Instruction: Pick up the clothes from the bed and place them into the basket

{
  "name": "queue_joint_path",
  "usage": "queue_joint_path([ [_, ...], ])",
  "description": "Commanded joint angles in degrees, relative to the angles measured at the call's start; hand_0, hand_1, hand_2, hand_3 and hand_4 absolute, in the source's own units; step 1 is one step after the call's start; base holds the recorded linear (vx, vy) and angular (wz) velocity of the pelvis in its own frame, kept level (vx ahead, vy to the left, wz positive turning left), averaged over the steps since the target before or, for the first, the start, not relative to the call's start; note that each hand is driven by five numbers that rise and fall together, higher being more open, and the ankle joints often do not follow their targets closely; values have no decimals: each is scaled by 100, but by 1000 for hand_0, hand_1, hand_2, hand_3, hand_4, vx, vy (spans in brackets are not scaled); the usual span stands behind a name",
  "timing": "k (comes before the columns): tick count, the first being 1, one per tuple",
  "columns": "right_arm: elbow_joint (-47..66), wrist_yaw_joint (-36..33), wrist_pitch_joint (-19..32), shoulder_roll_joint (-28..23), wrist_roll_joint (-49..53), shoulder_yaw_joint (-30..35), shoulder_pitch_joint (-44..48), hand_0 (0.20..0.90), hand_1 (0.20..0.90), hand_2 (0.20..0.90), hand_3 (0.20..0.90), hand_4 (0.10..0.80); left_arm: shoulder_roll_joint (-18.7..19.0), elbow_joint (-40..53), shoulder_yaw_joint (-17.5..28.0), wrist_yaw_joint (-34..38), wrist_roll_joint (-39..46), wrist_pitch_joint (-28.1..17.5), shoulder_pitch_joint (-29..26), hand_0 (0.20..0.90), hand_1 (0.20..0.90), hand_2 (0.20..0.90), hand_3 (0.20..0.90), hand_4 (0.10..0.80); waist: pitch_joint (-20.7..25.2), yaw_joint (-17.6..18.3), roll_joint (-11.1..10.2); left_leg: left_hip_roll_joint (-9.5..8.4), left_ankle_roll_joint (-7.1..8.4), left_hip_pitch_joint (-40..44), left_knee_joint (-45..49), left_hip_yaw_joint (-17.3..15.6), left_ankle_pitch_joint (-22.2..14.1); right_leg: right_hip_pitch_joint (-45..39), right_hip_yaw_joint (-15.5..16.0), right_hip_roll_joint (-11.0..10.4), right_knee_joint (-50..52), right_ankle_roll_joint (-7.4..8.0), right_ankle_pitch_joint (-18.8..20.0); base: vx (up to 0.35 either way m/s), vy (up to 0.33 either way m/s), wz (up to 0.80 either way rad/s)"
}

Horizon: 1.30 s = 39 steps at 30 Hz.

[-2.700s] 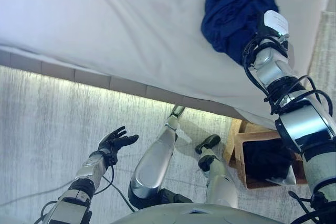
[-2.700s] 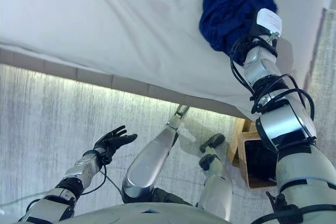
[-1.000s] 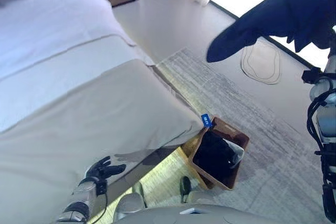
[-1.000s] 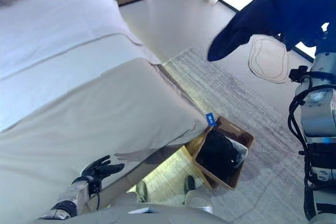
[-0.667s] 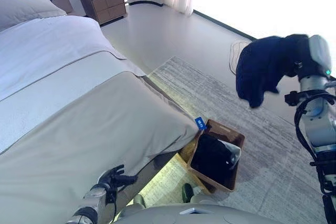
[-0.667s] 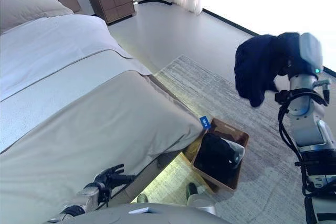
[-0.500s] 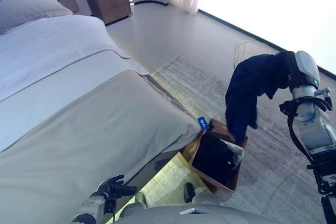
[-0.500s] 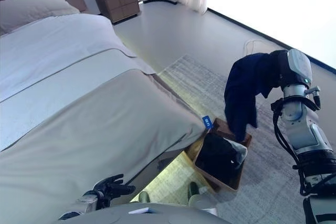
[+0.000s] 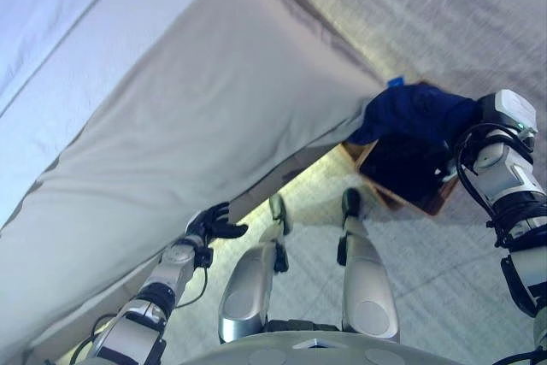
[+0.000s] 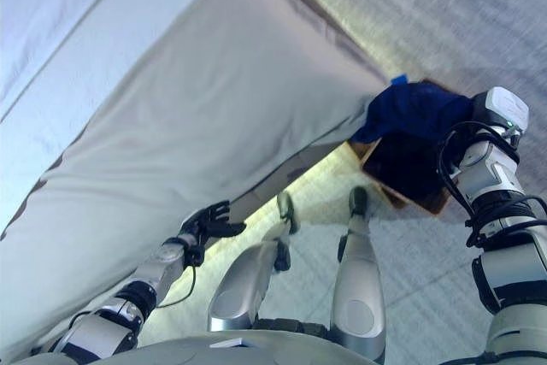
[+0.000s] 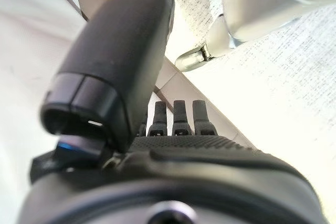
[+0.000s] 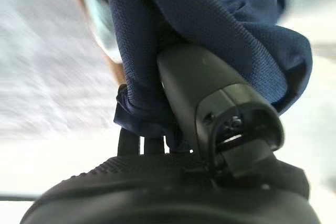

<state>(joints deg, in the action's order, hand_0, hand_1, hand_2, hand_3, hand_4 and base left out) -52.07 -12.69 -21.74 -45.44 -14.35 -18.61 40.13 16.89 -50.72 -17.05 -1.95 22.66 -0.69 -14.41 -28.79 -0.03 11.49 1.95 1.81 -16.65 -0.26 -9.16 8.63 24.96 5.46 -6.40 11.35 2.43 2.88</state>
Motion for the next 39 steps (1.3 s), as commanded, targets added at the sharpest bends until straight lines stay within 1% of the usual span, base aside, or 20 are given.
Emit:
queue_joint_path([
  [1, -201, -320, -98, -529, -41, -298, 908, 300, 300, 300, 200, 100, 334, 218, -241, -27, 308, -276, -36, 900, 900, 900, 900, 800, -51, -5, 155, -285, 56, -239, 781, 628, -730, -34, 514, -13, 938, -245, -1127, 10, -30, 6],
  [3, -450, -352, -216, -533, -67, -339, 1072, 300, 300, 300, 200, 100, 354, 326, -262, -52, 386, -291, -45, 900, 900, 900, 900, 800, -96, -41, 278, -328, 63, -371, 729, 624, -646, 161, 516, -52, 1063, -241, -1168, -2, -13, 10],
  [8, -1100, -453, -398, -512, -82, -302, 1206, 300, 300, 300, 200, 100, 389, 474, -349, -68, 495, -291, -18, 900, 900, 900, 900, 800, -100, -101, 429, -359, 80, -592, 620, 594, -505, 451, 513, -82, 1217, -235, -1211, -10, -9, 7],
  [9, -1181, -474, -431, -522, -66, -296, 1209, 467, 467, 467, 395, 295, 394, 489, -364, -69, 510, -293, -11, 900, 900, 900, 900, 800, -100, -106, 442, -355, 84, -621, 610, 584, -491, 488, 516, -86, 1234, -236, -1214, 0, -10, 9],
  [10, -1248, -478, -454, -537, -6, -282, 1210, 900, 900, 900, 900, 800, 398, 508, -371, -69, 525, -288, 7, 900, 900, 900, 900, 800, -100, -110, 451, -346, 90, -643, 600, 575, -481, 525, 518, -90, 1252, -235, -1216, 1, -8, 13],
  [12, -1426, -203, -567, -495, -38, -234, 1159, 900, 900, 900, 900, 800, 439, 547, -355, -100, 516, -251, 39, 900, 900, 900, 900, 800, -100, -130, 433, -319, 95, -660, 581, 558, -472, 543, 530, -82, 1222, -236, -1193, -1, -21, 9],
  [15, -1526, -44, -517, -435, 190, -188, 1090, 900, 900, 900, 900, 800, 476, 584, -330, -134, 486, -180, 47, 900, 900, 900, 900, 800, -100, -141, 394, -293, 96, -621, 580, 560, -488, 494, 542, -65, 1157, -232, -1154, 7, -16, 2],
  [19, -1652, 224, -446, -197, 369, -13, 871, 900, 900, 900, 900, 800, 478, 534, -253, -163, 412, -87, 38, 900, 900, 900, 900, 800, -99, -117, 246, -224, 100, -382, 573, 549, -576, 227, 551, 9, 918, -224, -1054, 7, 0, 1],
  [21, -1740, 216, -292, -11, 680, 117, 686, 900, 900, 900, 900, 800, 494, 473, -194, -165, 384, -15, 7, 900, 900, 900, 900, 800, -94, -98, 123, -171, 96, -190, 576, 526, -637, 1, 544, 69, 737, -220, -972, 9, 37, -2],
  [22, -1738, 231, -252, 40, 768, 167, 623, 900, 900, 900, 900, 800, 493, 448, -170, -168, 370, -11, 5, 900, 900, 900, 900, 800, -84, -96, 99, -140, 64, -219, 582, 491, -548, -7, 588, 89, 644, -259, -803, -8, 47, -1],
  [27, -1556, -139, 330, 582, 1539, 574, -246, 900, 900, 900, 900, 800, 473, 194, -38, -161, 179, 51, 64, 900, 900, 900, 900, 800, 168, -56, -254, -76, 44, 120, 537, 447, -689, -460, 566, 169, 244, -227, -647, 60, 28, 4],
  [30, -1279, -522, 787, 1050, 2016, 819, -985, 900, 900, 900, 900, 800, 447, -65, 53, -129, -45, 55, 157, 900, 900, 900, 900, 800, 392, -23, -537, -44, 21, 444, 425, 415, -785, -882, 530, 212, -74, -181, -546, 125, 34, 6],
  [31, -1154, -571, 1039, 1251, 2178, 965, -1395, 900, 900, 900, 900, 800, 434, -165, 105, -103, -263, 47, 241, 900, 900, 900, 900, 800, 526, -7, -672, -44, 10, 614, 349, 405, -828, -1099, 507, 225, -248, -147, -484, 174, 88, 0],
  [33, -1066, -510, 1232, 1404, 2099, 1102, -1868, 900, 900, 900, 900, 800, 405, -246, 169, -114, -549, 51, 380, 900, 900, 900, 900, 800, 707, 7, -769, -56, 6, 822, 247, 380, -853, -1359, 473, 242, -486, -96, -404, 189, 123, -3],
  [34, -1022, -417, 1368, 1586, 1978, 1152, -2260, 900, 900, 900, 900, 800, 369, -387, 205, -114, -902, 35, 523, 900, 900, 900, 900, 800, 928, 39, -882, -65, -1, 1052, 121, 341, -875, -1608, 415, 262, -735, -32, -308, 246, 172, -6],
  [36, -1033, -313, 1356, 1843, 1802, 1130, -2645, 900, 900, 900, 900, 800, 324, -591, 221, -81, -1288, 9, 684, 900, 900, 900, 900, 800, 1229, 77, -1039, -83, -23, 1247, 93, 274, -938, -1838, 368, 261, -1001, 44, -169, 226, 161, -9],
  [38, -1143, -245, 1370, 1969, 1717, 1098, -2819, 900, 900, 900, 900, 800, 303, -728, 220, -103, -1451, 19, 739, 900, 900, 900, 900, 800, 1396, 84, -1108, -90, -43, 1397, 60, 226, -990, -1977, 361, 269, -1130, 80, -108, 158, 143, -15],
  [39, -1264, -173, 1393, 2154, 1611, 1034, -2994, 900, 900, 900, 900, 800, 246, -879, 231, -94, -1517, 0, 800, 900, 900, 900, 900, 800, 1544, 86, -1148, -83, -57, 1545, 12, 184, -1031, -2102, 348, 283, -1188, 102, -96, 186, 174, -20],
])
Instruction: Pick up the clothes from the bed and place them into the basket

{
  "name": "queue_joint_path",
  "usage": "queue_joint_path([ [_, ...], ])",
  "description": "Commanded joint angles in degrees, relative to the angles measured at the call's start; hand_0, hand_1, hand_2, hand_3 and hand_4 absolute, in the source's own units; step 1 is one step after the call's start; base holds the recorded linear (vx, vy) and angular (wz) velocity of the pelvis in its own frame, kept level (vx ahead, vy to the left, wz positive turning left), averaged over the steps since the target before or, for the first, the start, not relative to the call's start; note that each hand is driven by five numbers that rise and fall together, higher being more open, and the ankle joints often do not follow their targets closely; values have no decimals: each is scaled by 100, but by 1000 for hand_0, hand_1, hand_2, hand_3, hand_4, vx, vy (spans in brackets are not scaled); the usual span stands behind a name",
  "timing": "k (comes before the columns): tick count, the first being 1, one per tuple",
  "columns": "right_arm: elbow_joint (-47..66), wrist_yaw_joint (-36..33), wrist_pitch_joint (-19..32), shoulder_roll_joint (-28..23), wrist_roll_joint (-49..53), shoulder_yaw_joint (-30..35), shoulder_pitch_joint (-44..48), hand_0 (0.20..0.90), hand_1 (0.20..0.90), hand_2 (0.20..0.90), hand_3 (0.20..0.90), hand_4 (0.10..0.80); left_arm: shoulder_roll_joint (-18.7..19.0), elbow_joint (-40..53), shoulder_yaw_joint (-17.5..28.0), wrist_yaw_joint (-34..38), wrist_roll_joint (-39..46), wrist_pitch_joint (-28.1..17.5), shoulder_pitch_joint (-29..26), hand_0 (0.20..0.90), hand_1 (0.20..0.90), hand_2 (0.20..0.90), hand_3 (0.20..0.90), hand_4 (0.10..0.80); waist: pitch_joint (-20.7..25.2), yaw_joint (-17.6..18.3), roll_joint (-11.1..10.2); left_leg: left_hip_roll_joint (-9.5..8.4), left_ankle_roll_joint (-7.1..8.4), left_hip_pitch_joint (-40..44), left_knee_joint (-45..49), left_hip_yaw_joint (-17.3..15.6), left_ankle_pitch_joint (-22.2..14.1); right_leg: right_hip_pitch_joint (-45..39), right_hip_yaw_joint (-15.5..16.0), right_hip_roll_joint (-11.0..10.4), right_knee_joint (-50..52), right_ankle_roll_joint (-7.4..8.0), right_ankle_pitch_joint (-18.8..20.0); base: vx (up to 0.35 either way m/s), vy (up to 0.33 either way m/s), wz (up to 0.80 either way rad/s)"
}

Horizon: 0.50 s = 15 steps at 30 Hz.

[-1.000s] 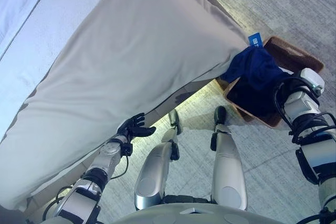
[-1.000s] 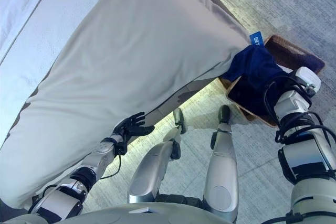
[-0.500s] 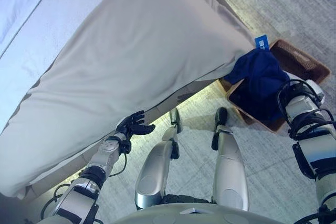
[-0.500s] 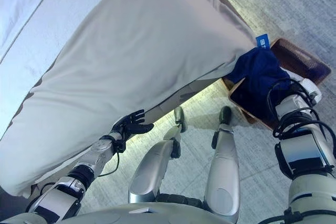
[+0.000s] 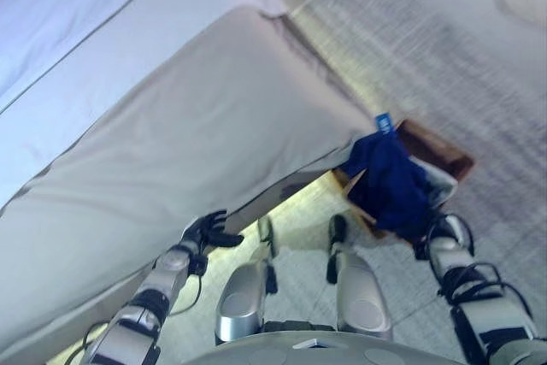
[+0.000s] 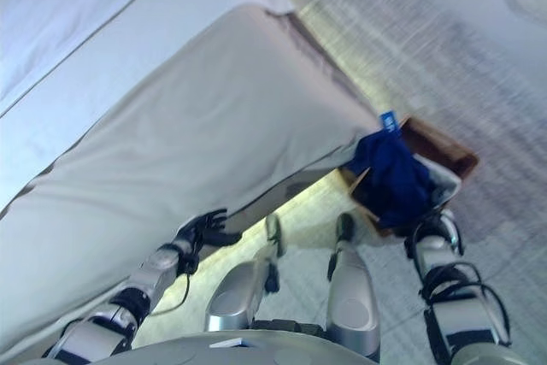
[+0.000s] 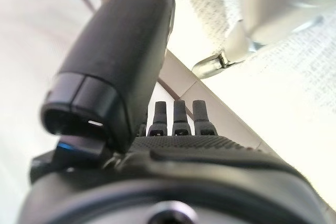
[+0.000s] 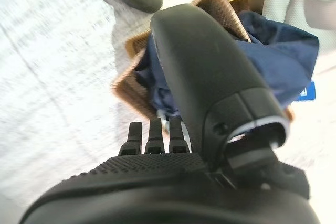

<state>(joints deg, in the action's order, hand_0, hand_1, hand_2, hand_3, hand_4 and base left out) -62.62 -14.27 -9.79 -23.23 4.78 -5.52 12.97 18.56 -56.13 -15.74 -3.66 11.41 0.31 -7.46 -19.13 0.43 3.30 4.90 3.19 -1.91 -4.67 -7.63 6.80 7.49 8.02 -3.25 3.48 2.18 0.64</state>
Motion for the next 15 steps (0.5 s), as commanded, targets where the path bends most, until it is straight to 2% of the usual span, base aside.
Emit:
queue_joint_path([
  [1, -297, 20, 218, 45, -415, -294, -373, 900, 900, 900, 900, 800, 42, -435, 120, 68, -404, -105, 138, 900, 900, 900, 900, 800, 664, 38, -347, -380, -207, 161, 422, 17, -871, -428, 81, -23, -413, 131, 115, 211, 196, -13],
  [6, -682, 300, 152, 421, -788, -438, -749, 900, 900, 900, 900, 800, -111, -879, 273, -123, -545, -152, 253, 900, 900, 900, 900, 800, 1036, -1, -421, -440, -311, 520, 400, 46, -1024, -804, 40, -9, -386, 125, -5, 111, 134, 0],
  [11, -833, 501, -62, 605, -1004, -576, -863, 900, 900, 900, 900, 800, -227, -1104, 259, -275, -641, -169, 287, 900, 900, 900, 900, 800, 1164, -25, -424, -492, -378, 730, 330, 120, -1083, -1020, 40, -12, -369, 130, -92, 29, 106, 4],
  [15, -926, 786, -11, 752, -1079, -736, -888, 900, 900, 900, 900, 800, -297, -1253, 212, -498, -704, -64, 292, 900, 900, 900, 900, 800, 1247, -62, -399, -525, -413, 874, 225, 183, -1096, -1161, 73, -21, -374, 142, -142, 17, 84, 4],
])
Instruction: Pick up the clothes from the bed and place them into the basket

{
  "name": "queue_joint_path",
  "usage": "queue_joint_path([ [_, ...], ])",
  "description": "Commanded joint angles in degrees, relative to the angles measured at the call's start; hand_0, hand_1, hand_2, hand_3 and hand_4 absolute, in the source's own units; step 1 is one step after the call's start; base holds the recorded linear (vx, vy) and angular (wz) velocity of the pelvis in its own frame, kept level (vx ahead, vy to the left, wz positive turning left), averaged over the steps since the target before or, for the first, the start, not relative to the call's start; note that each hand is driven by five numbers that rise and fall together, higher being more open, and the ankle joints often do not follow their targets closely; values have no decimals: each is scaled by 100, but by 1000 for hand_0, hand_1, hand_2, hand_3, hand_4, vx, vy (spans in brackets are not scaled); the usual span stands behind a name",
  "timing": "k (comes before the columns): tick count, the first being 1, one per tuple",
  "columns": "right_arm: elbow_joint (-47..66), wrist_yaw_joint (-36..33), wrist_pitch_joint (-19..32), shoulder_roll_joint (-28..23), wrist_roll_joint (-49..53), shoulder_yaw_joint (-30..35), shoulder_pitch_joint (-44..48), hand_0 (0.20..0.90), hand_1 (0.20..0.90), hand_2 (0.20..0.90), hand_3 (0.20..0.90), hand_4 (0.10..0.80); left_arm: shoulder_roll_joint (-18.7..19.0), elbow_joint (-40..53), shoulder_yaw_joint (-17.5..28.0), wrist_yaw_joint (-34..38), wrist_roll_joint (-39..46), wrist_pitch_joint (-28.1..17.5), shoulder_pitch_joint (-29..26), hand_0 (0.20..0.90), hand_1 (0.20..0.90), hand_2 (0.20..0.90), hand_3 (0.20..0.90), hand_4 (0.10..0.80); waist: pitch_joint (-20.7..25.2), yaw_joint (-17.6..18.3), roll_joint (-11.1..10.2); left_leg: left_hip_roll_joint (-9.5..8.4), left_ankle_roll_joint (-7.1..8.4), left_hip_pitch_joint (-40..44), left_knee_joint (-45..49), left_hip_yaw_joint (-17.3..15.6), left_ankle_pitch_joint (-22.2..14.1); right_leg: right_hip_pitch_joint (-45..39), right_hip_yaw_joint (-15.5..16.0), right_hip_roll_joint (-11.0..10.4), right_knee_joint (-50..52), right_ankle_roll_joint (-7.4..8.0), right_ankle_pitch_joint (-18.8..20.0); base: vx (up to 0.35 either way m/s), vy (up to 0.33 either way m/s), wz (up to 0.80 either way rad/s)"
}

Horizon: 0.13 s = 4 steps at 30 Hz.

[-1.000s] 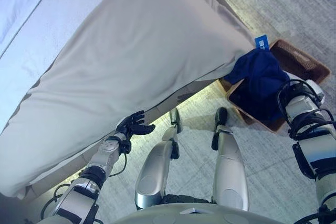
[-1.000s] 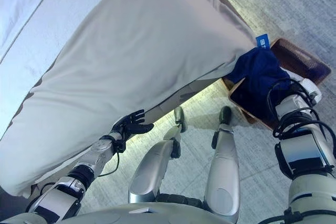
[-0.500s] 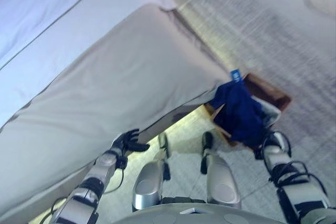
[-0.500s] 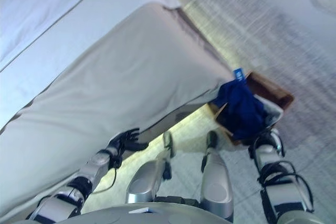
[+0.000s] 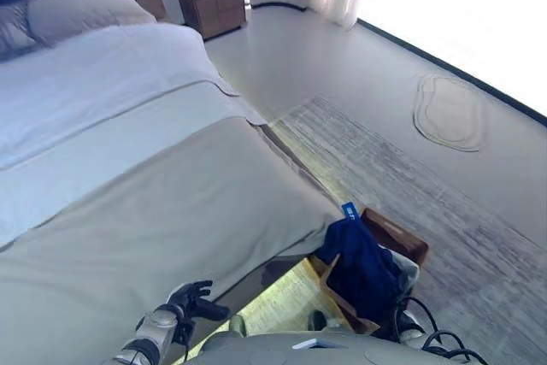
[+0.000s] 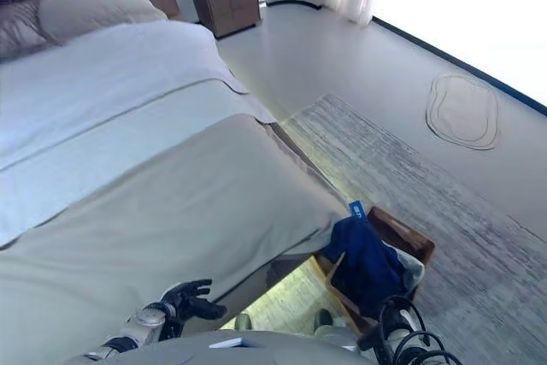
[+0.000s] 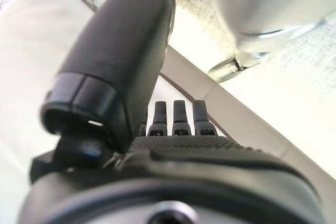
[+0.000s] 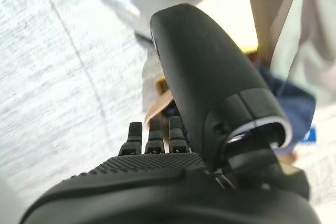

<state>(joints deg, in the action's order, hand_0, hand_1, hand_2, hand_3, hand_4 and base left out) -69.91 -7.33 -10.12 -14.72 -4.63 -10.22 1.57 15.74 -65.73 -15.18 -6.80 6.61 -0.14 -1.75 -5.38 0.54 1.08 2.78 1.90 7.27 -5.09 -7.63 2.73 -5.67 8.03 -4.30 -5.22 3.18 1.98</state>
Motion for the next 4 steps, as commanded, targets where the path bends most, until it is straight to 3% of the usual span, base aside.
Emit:
queue_joint_path([
  [1, -195, 186, 57, -65, -129, -271, 246, 900, 900, 900, 900, 800, -29, -342, 141, -219, -244, 5, -266, 900, 900, 900, 900, 800, -106, -71, -170, -320, -294, -10, 249, 195, -697, 126, 70, 81, 500, 45, -292, 19, 65, 2],
  [4, -150, 447, 219, 16, 85, -294, 206, 900, 900, 900, 900, 800, -42, -420, 151, -280, -324, 73, -244, 900, 900, 900, 900, 800, -61, -58, -148, -336, -313, 22, 239, 204, -713, 99, 62, 65, 523, 50, -325, 4, 54, 3],
])
